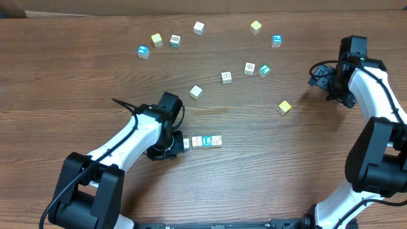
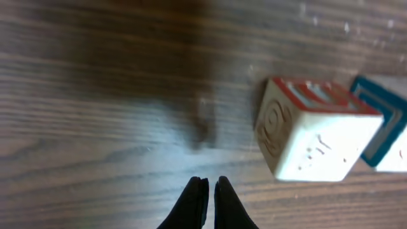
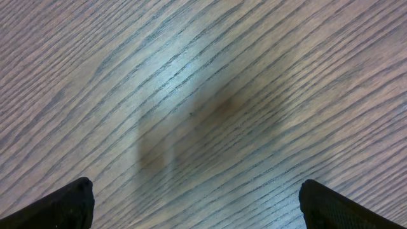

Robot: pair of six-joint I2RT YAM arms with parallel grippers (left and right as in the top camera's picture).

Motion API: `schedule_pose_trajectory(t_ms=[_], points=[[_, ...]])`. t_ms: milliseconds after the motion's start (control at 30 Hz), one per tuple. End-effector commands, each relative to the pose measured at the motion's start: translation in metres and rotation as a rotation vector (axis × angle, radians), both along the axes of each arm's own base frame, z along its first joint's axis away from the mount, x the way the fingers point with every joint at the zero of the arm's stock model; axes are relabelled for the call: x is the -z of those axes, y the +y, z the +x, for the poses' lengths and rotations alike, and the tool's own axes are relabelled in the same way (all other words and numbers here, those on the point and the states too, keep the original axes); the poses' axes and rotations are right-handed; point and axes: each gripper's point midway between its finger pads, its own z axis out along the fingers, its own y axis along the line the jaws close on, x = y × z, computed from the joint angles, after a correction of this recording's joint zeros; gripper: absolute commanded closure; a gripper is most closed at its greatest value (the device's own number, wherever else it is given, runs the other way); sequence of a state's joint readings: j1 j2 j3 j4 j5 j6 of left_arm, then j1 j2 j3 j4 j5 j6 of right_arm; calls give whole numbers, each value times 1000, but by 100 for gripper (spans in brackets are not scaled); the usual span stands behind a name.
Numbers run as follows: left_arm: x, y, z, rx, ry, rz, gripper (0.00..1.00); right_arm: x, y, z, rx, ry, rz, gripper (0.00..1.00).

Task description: Form a horizontal line

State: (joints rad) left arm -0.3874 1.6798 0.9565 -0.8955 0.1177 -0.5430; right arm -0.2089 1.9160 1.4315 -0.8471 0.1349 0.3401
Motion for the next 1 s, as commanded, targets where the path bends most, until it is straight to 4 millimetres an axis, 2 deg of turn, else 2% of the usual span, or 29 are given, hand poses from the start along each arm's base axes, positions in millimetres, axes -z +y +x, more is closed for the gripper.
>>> schedule_pose_trajectory(t_ms=[0, 367, 967], points=[[-4, 5, 15, -7, -42, 7, 96, -16, -2, 8, 0, -45, -13, 0], [-4, 9, 22, -23, -63, -2, 96, -16, -2, 8, 0, -45, -13, 0], [-5, 2, 14, -29, -22, -47, 96, -16, -2, 8, 0, -45, -13, 0]])
